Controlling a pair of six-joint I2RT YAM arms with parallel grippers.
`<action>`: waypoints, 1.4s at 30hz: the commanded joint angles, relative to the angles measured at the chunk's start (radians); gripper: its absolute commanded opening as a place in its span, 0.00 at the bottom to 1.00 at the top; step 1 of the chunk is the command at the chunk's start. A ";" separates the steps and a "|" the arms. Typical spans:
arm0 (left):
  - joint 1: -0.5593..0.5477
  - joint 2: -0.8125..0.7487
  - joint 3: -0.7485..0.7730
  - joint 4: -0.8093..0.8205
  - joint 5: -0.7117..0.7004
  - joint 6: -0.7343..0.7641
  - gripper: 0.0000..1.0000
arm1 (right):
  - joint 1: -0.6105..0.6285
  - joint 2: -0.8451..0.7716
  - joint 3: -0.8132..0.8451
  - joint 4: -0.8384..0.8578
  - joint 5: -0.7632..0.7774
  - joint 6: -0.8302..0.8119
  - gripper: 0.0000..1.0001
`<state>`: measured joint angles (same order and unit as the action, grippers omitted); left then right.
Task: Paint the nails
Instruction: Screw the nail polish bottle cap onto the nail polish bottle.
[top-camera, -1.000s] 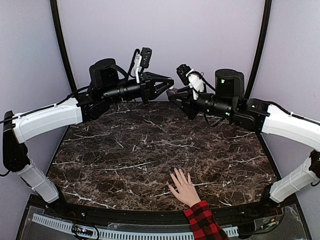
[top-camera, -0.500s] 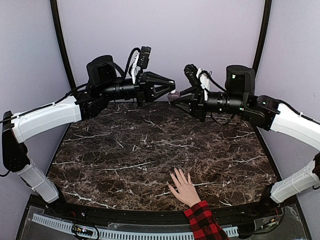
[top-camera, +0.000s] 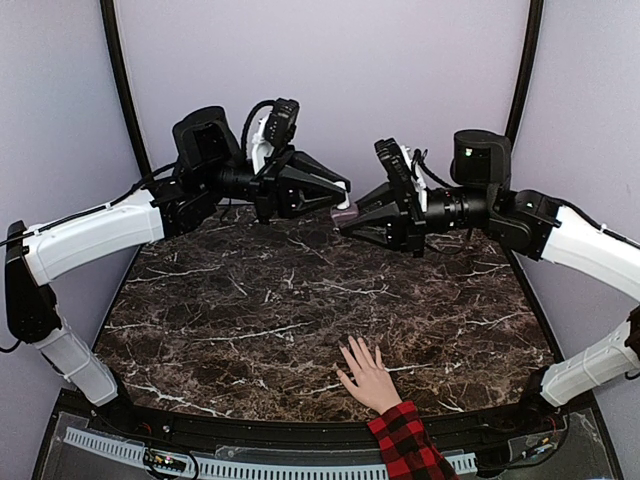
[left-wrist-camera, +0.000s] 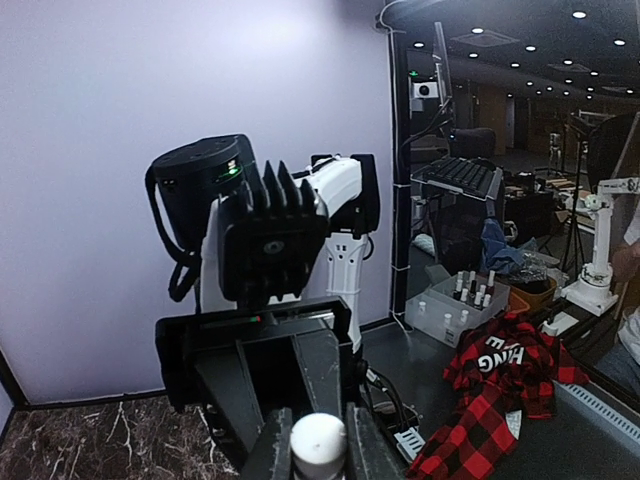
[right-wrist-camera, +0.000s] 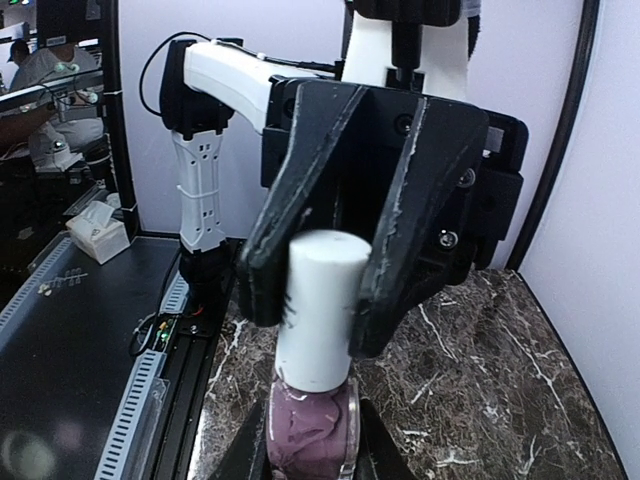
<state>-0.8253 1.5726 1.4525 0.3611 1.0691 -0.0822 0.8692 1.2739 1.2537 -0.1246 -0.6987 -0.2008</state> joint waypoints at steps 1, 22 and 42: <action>-0.033 0.057 -0.018 -0.124 0.093 0.044 0.00 | 0.002 0.007 0.101 0.230 -0.139 0.014 0.00; 0.020 -0.067 -0.029 -0.141 -0.085 0.040 0.52 | 0.000 -0.030 0.041 0.128 0.037 -0.025 0.00; 0.017 -0.128 -0.120 0.019 -0.649 -0.124 0.55 | 0.029 0.008 -0.030 0.224 0.717 0.079 0.00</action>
<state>-0.8070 1.4338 1.3079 0.3374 0.5236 -0.1524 0.8745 1.2583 1.2175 0.0380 -0.1074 -0.1402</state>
